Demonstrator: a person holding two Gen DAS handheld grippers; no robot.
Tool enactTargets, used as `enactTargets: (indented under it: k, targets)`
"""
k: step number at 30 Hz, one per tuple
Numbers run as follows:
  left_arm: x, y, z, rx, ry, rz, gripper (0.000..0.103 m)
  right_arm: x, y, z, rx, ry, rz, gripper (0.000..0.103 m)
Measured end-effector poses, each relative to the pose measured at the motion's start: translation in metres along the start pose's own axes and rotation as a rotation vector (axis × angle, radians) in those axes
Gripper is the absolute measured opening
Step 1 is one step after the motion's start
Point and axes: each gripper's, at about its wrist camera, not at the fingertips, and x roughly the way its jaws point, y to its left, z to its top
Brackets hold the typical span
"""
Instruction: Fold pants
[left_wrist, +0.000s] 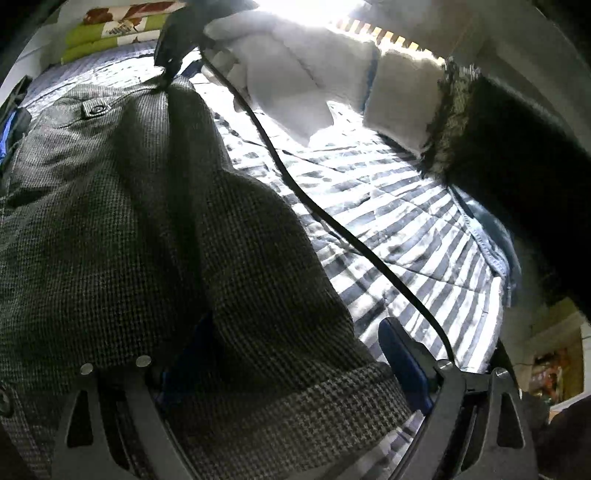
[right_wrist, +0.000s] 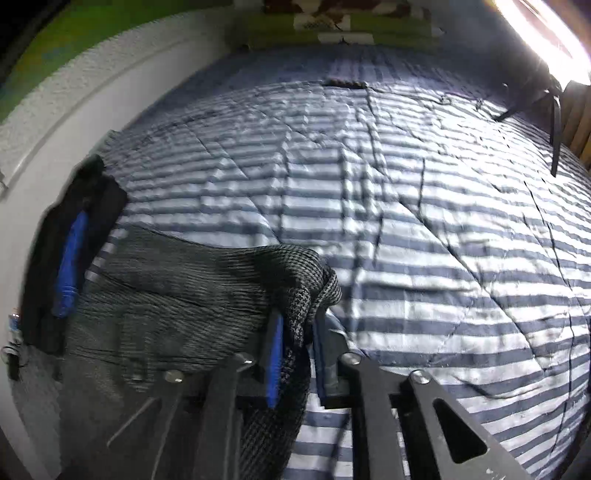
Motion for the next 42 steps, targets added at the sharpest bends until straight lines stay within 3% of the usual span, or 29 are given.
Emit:
enactTargets:
  k: [4,6,11,15,18,21,23,24,26,27,28,30,32,35,37,39,40,42]
  targets:
    - [-0.017,0.006,-0.016,-0.044,0.006,-0.046,0.093,-0.046,-0.038,-0.008,0.165,-0.076,0.118,0.024]
    - [-0.03,0.01,-0.02,-0.072,0.004,-0.046,0.093,-0.074,-0.048,-0.024,0.18,-0.083,0.186,0.025]
    - [-0.091,0.04,-0.024,-0.113,-0.112,0.066,0.094,-0.132,-0.041,-0.118,0.125,-0.046,0.275,0.036]
    - [-0.154,0.099,-0.042,-0.304,-0.214,0.135,0.094,-0.136,-0.02,-0.203,0.114,0.069,0.346,0.038]
    - [-0.181,0.139,-0.054,-0.39,-0.228,0.178,0.095,-0.132,-0.005,-0.247,0.119,0.136,0.384,0.038]
    - [-0.169,0.164,-0.068,-0.475,-0.173,0.101,0.096,-0.127,0.005,-0.269,0.132,0.154,0.417,0.041]
    - [-0.157,0.169,-0.073,-0.485,-0.138,0.097,0.096,-0.121,0.005,-0.276,0.164,0.177,0.45,0.041]
    - [-0.148,0.168,-0.075,-0.482,-0.125,0.104,0.092,-0.118,0.005,-0.278,0.183,0.184,0.459,0.041]
    - [-0.139,0.164,-0.076,-0.463,-0.113,0.124,0.068,-0.114,0.007,-0.281,0.208,0.193,0.469,0.041]
    - [-0.14,0.162,-0.076,-0.459,-0.11,0.173,0.045,-0.115,0.011,-0.282,0.205,0.193,0.467,0.032]
    - [-0.145,0.162,-0.076,-0.463,-0.12,0.17,0.039,-0.117,0.013,-0.28,0.206,0.191,0.47,0.016]
    - [-0.163,0.166,-0.078,-0.467,-0.179,0.157,0.039,-0.129,0.022,-0.275,0.206,0.171,0.524,0.015]
    - [-0.172,0.171,-0.079,-0.453,-0.193,0.212,0.039,-0.141,0.037,-0.273,0.132,0.134,0.501,0.016]
    - [-0.156,0.189,-0.086,-0.511,-0.121,0.222,0.042,-0.123,0.06,-0.283,0.027,0.241,0.447,0.016]
    - [-0.153,0.188,-0.086,-0.505,-0.102,0.278,0.063,-0.123,0.06,-0.284,0.003,0.245,0.451,0.017]
    - [-0.163,0.18,-0.08,-0.474,-0.132,0.302,0.074,-0.135,0.046,-0.27,0.024,0.196,0.478,0.022]
    - [-0.169,0.175,-0.075,-0.463,-0.155,0.311,0.078,-0.14,0.038,-0.264,0.038,0.172,0.483,0.03]
    - [-0.184,0.161,-0.062,-0.42,-0.217,0.288,0.083,-0.152,0.017,-0.243,0.073,0.097,0.477,0.034]
